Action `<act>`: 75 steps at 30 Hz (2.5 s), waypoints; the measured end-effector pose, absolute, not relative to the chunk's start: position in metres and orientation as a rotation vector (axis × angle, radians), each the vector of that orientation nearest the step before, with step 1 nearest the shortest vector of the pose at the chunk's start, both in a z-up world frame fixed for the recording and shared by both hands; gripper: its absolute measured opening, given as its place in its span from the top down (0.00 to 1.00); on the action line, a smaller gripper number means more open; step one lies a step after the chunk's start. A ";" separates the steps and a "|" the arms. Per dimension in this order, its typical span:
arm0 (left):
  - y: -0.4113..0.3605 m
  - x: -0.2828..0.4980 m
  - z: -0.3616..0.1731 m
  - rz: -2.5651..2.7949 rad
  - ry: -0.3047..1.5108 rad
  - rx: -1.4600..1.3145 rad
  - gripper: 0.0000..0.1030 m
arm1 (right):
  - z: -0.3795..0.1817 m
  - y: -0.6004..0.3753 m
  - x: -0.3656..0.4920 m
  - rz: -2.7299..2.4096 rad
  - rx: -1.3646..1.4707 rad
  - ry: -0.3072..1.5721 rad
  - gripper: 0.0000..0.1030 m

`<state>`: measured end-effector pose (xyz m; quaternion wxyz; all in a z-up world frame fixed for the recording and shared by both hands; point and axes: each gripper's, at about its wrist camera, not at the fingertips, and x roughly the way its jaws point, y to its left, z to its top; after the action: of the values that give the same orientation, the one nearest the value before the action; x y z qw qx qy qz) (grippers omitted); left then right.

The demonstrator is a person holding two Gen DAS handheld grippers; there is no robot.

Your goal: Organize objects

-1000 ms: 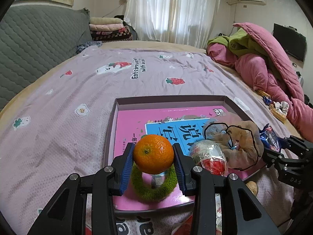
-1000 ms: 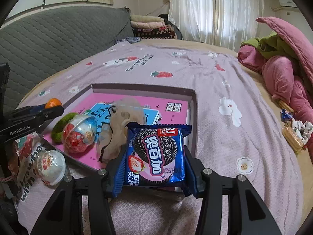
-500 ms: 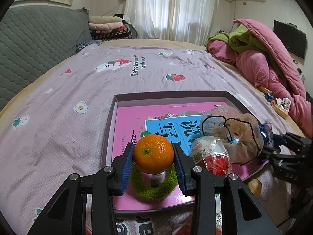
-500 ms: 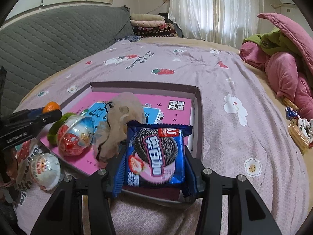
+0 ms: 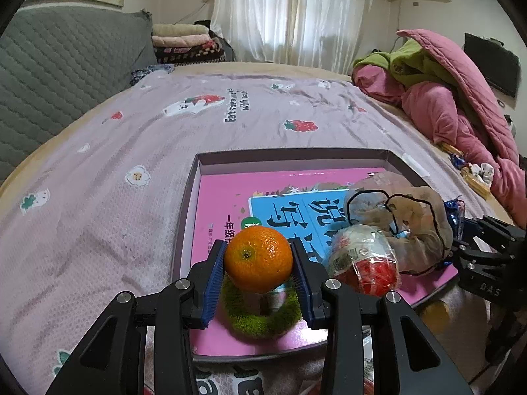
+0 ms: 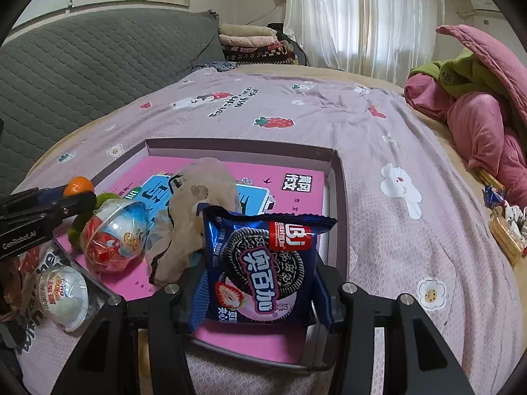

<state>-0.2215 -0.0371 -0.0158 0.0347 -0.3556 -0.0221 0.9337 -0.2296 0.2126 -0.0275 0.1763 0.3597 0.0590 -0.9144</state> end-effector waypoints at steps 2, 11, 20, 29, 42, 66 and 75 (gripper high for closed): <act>-0.038 -0.223 -0.018 2.863 -0.079 -1.100 0.61 | -0.028 0.211 -0.228 -2.589 1.019 0.181 0.50; -0.036 -0.231 -0.027 2.830 -0.093 -1.139 0.61 | -0.027 0.214 -0.224 -2.593 1.023 0.186 0.50; -0.031 -0.230 -0.030 2.788 -0.084 -1.139 0.61 | -0.027 0.218 -0.223 -2.591 1.034 0.157 0.50; -0.027 -0.229 -0.032 2.811 -0.051 -1.145 0.58 | -0.028 0.217 -0.223 -2.592 1.036 0.166 0.50; -0.031 -0.229 -0.029 2.821 -0.065 -1.139 0.55 | -0.027 0.218 -0.222 -2.593 1.035 0.167 0.49; -0.036 -0.215 -0.012 2.859 -0.086 -1.110 0.45 | -0.019 0.222 -0.220 -2.613 0.996 0.134 0.39; -0.035 -0.202 -0.005 2.887 -0.090 -1.114 0.40 | -0.011 0.222 -0.216 -2.632 0.961 0.138 0.35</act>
<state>-0.2022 -0.0351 -0.0051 0.0230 -0.3599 -0.0292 0.9323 -0.2164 0.2216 -0.0107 0.1675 0.3376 0.0485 -0.9250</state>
